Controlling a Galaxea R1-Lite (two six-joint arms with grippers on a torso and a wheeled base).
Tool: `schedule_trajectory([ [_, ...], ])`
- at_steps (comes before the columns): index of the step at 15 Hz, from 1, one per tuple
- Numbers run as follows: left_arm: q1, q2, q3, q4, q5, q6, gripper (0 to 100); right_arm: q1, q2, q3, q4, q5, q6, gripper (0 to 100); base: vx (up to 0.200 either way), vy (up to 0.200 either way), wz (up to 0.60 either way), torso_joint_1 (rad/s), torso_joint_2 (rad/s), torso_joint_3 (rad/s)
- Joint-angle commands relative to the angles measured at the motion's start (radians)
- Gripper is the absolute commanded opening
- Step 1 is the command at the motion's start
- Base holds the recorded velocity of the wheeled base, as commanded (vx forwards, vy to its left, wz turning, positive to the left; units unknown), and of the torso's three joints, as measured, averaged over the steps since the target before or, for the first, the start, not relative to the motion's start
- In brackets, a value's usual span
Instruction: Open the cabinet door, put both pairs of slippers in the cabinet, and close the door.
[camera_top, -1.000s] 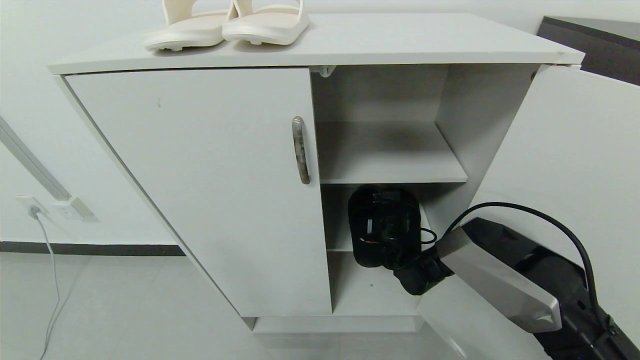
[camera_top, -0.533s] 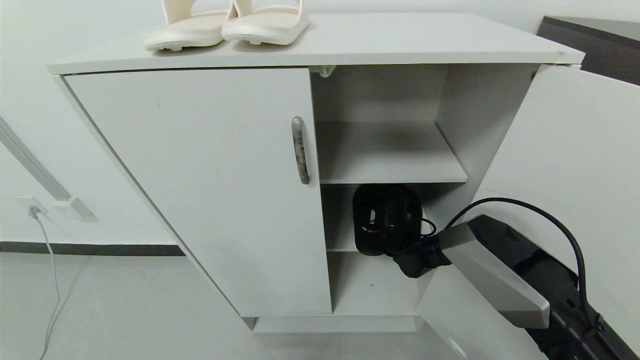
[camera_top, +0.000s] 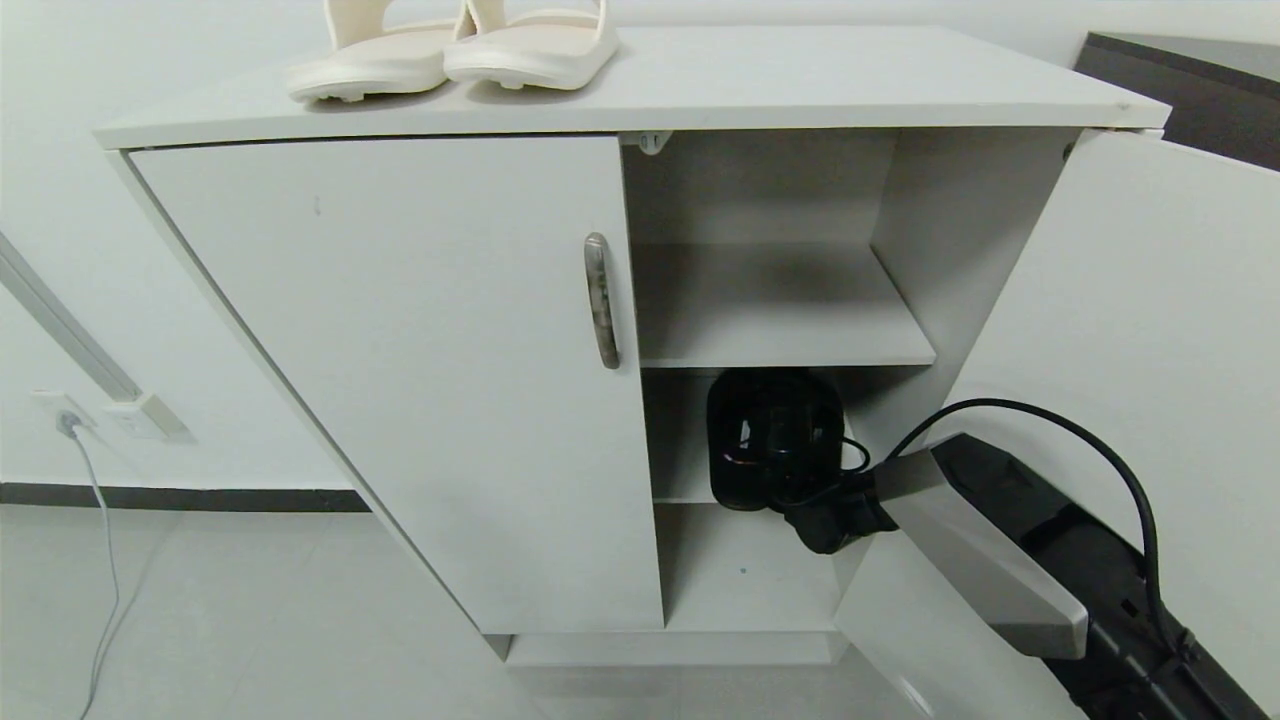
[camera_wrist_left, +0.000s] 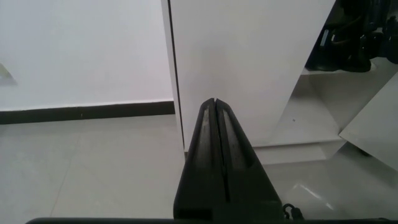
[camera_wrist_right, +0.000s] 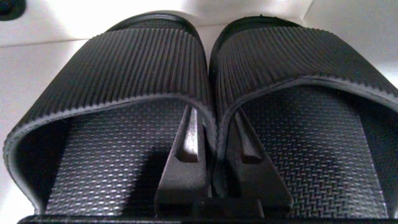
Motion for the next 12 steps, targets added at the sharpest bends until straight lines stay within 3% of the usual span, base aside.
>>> schedule_trajectory([
  [1,0.000,0.000,0.000,0.000,0.000,0.000,0,-0.001,0.001,-0.002,0.000,0.000,-0.002,0,0.000,0.000,0.00,0.000,0.00,0.000],
  [12,0.000,0.000,0.000,0.000,0.000,0.000,0,-0.001,0.007,-0.028,0.009,0.003,-0.005,0,0.000,0.000,0.00,0.000,0.00,0.000],
])
